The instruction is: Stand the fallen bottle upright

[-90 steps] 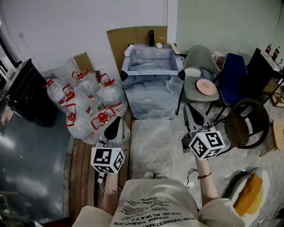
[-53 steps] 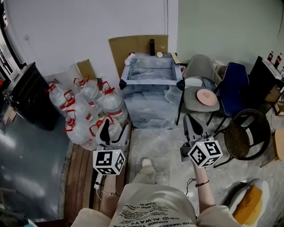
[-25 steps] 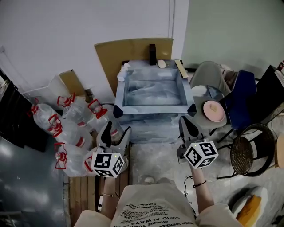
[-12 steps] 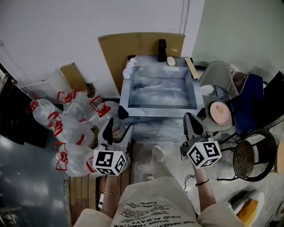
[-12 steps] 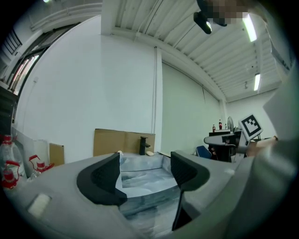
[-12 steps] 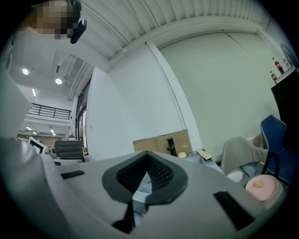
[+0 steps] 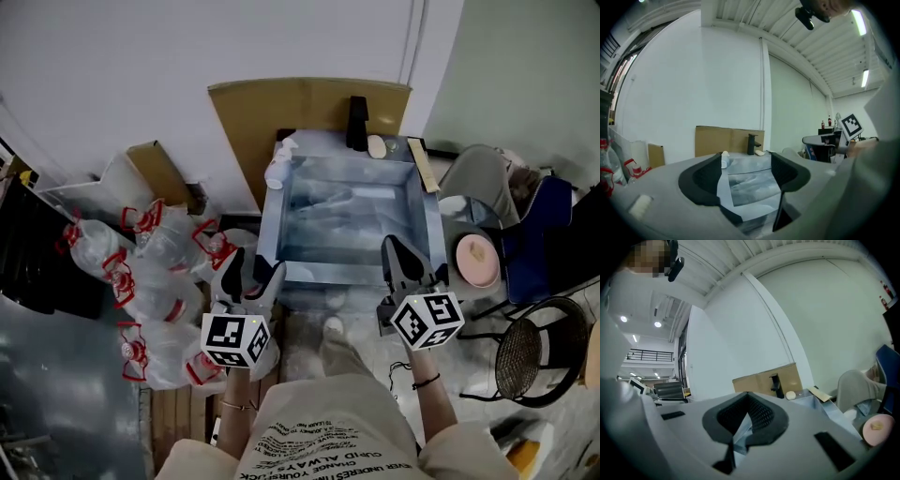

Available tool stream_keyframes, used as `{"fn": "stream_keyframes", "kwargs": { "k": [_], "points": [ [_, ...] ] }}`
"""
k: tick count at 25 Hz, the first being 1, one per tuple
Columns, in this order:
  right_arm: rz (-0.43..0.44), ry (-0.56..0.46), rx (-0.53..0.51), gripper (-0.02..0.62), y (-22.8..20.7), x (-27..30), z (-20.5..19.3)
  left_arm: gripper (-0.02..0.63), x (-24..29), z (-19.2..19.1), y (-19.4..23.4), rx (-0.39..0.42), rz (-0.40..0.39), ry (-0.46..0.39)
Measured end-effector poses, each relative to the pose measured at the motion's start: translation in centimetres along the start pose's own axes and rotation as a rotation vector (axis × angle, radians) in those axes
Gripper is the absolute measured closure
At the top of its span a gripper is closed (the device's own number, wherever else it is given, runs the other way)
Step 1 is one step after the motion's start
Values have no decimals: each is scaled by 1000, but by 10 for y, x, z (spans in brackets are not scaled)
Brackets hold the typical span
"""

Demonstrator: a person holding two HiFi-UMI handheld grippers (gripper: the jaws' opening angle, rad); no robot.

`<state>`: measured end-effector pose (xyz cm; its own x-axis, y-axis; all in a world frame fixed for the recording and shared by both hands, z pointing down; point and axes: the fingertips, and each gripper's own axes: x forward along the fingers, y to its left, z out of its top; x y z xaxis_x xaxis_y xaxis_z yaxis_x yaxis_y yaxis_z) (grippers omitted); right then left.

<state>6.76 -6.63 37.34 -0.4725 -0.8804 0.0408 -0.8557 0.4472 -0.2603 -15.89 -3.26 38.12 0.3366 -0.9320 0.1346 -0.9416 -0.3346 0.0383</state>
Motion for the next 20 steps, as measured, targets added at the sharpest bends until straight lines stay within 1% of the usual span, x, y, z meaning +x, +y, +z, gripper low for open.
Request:
{"fn": "stream_keyframes", "kwargs": {
  "k": [3,7,12,16,20],
  "points": [
    [19,-3,-12,592,-9,32,12,276,27,7,11,20,9,14],
    [31,-7,-11,592,-23,70,23,276,61,10,24,22,34,37],
    [47,10,-4,592,-38,110,23,276,97,14,41,48,58,52],
    [69,25,-6,592,-46,135,21,278,126,13,50,28,68,67],
    [97,41,-5,592,-52,154,16,278,150,11,56,36,79,96]
  ]
}}
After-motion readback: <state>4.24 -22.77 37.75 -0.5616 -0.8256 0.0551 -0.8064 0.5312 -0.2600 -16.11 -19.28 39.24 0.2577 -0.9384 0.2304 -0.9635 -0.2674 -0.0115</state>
